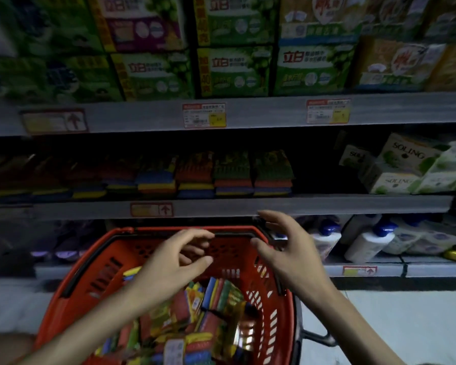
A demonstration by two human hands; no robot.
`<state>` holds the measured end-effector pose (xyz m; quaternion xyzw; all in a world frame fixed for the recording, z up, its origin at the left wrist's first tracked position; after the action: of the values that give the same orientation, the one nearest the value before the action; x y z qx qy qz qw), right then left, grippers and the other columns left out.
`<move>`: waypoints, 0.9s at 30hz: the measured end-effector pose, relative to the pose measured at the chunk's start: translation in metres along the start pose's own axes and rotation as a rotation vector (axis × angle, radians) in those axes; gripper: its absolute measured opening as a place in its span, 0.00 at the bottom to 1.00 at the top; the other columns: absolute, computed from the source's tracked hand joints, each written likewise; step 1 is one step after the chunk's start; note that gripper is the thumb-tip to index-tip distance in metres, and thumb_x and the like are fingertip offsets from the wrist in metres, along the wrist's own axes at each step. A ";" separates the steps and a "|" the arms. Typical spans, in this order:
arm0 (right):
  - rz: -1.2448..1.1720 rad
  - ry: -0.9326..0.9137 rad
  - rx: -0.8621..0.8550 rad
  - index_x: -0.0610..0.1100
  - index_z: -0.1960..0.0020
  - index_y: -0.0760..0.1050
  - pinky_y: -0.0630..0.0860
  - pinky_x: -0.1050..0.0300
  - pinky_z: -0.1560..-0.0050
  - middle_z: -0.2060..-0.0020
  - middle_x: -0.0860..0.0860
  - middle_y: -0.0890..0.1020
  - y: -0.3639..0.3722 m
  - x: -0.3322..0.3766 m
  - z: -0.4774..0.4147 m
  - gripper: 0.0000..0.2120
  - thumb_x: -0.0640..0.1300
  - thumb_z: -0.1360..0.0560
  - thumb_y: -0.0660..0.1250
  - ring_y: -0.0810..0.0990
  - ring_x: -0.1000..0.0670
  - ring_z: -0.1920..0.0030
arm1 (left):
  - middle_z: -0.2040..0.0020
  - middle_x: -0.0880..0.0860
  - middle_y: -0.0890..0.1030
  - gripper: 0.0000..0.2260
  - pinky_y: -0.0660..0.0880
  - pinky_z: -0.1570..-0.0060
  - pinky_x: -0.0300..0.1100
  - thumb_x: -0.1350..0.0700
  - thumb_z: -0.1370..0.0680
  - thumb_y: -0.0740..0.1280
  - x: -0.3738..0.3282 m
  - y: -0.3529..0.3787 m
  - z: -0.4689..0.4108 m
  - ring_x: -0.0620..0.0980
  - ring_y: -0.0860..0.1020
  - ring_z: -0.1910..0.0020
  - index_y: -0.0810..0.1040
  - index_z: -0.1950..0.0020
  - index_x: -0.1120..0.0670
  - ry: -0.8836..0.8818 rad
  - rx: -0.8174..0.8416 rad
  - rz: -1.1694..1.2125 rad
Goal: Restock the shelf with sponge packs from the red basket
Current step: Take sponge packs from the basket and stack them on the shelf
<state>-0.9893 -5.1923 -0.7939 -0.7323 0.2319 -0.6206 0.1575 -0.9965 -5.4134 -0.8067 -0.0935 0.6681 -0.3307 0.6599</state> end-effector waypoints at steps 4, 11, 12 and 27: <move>0.223 -0.129 0.210 0.55 0.27 0.71 0.75 0.60 0.36 0.34 0.61 0.74 0.052 0.018 0.021 0.26 0.52 0.24 0.72 0.74 0.60 0.35 | 0.35 0.32 0.70 0.18 0.73 0.41 0.37 0.44 0.20 0.69 0.035 -0.031 0.025 0.35 0.74 0.39 0.71 0.31 0.34 0.013 0.070 -0.312; 0.541 -0.142 0.579 0.51 0.24 0.67 0.72 0.56 0.34 0.32 0.52 0.72 0.150 -0.009 0.052 0.30 0.54 0.24 0.71 0.74 0.48 0.31 | 0.28 0.44 0.66 0.28 0.69 0.35 0.46 0.39 0.18 0.61 0.091 -0.055 0.054 0.48 0.68 0.29 0.59 0.20 0.42 0.074 0.074 -0.867; 0.563 -0.129 0.625 0.50 0.24 0.67 0.70 0.56 0.33 0.31 0.51 0.72 0.166 -0.014 0.058 0.31 0.54 0.24 0.71 0.73 0.47 0.31 | 0.28 0.46 0.68 0.28 0.70 0.37 0.48 0.39 0.19 0.61 0.103 -0.057 0.059 0.50 0.69 0.30 0.61 0.20 0.43 0.066 0.085 -0.896; 0.914 -0.168 0.957 0.52 0.19 0.55 0.70 0.44 0.30 0.25 0.46 0.65 0.361 -0.060 0.052 0.44 0.53 0.27 0.75 0.64 0.41 0.25 | 0.29 0.54 0.68 0.40 0.75 0.41 0.50 0.35 0.27 0.72 0.226 -0.037 0.093 0.56 0.71 0.32 0.62 0.21 0.49 -0.087 0.353 -0.939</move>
<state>-0.9972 -5.4675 -1.0409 -0.4554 0.2051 -0.4666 0.7299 -0.9456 -5.5987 -0.9627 -0.2846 0.4596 -0.6957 0.4730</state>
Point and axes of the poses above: each hand's wrist, its own z-axis away from the middle knuckle, its own y-axis out of the palm, x = y × z, the point moved 10 cm from there along -z, towards the middle knuckle
